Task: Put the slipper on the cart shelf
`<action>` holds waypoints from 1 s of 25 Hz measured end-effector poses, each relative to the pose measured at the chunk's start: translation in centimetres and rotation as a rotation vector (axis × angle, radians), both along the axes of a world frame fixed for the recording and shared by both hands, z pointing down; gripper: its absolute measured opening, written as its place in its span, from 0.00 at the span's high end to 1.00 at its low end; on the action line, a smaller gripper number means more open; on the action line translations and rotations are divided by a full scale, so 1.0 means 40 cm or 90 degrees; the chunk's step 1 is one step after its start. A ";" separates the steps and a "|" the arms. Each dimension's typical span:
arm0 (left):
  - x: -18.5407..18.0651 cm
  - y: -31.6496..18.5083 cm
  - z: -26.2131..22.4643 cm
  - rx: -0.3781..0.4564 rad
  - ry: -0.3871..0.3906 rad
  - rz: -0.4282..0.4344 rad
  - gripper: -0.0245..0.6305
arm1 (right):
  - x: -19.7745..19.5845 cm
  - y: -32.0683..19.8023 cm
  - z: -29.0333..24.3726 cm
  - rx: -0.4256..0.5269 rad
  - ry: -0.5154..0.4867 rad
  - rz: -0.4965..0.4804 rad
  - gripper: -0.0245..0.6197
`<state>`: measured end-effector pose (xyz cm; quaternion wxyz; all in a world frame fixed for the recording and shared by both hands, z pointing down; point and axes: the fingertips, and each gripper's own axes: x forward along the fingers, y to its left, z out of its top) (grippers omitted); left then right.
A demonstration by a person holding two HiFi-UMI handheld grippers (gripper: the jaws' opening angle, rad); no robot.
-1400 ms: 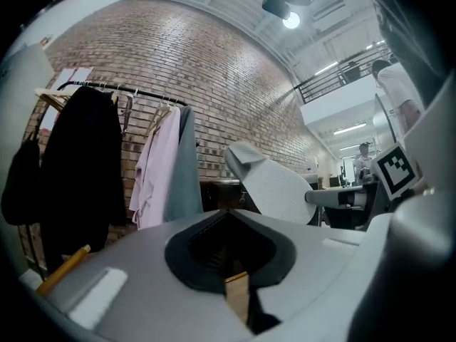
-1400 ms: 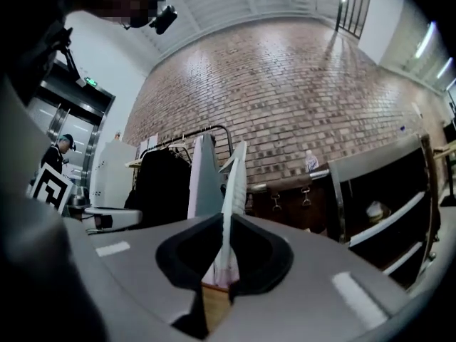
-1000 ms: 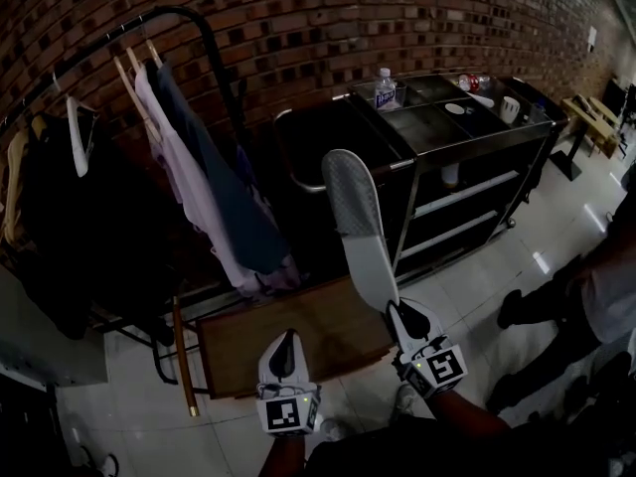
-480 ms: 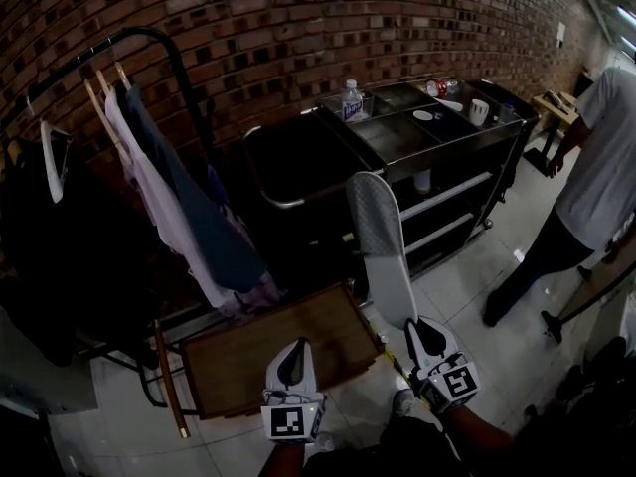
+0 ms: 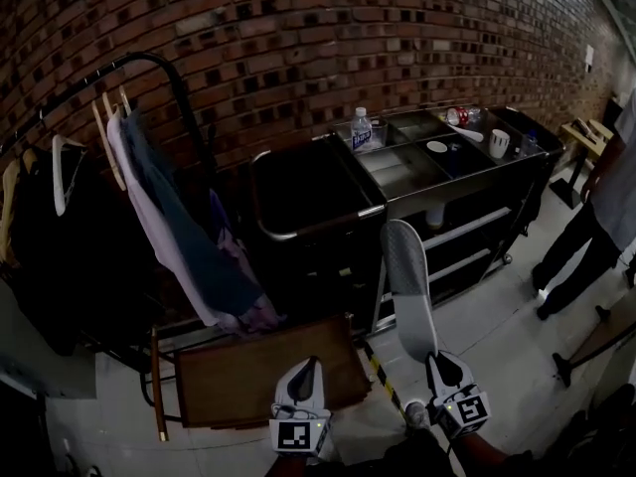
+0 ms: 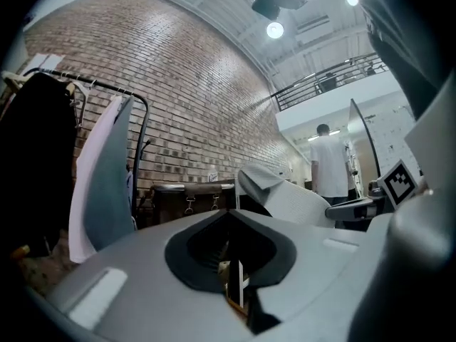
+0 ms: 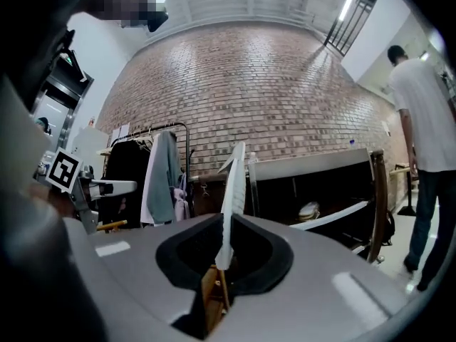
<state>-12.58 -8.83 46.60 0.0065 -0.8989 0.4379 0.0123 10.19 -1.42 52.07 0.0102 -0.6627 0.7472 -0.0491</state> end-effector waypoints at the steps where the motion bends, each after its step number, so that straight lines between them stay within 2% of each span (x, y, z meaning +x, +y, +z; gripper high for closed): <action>1: 0.030 -0.009 0.009 -0.002 0.001 -0.010 0.94 | 0.036 -0.006 0.017 -0.008 -0.001 -0.006 0.91; 8: 0.265 -0.066 -0.001 0.003 0.007 -0.076 0.94 | 0.276 -0.066 0.108 -0.068 -0.008 -0.060 0.91; 14: 0.414 -0.101 -0.010 0.008 0.001 -0.124 0.94 | 0.420 -0.120 0.169 -0.119 0.000 -0.118 0.91; 20: 0.493 -0.120 -0.025 0.014 -0.016 -0.151 0.94 | 0.504 -0.222 0.248 -0.165 -0.037 -0.133 0.91; 25: 0.495 -0.130 -0.012 0.008 -0.025 -0.188 0.94 | 0.512 -0.361 0.293 -0.193 -0.087 -0.136 0.91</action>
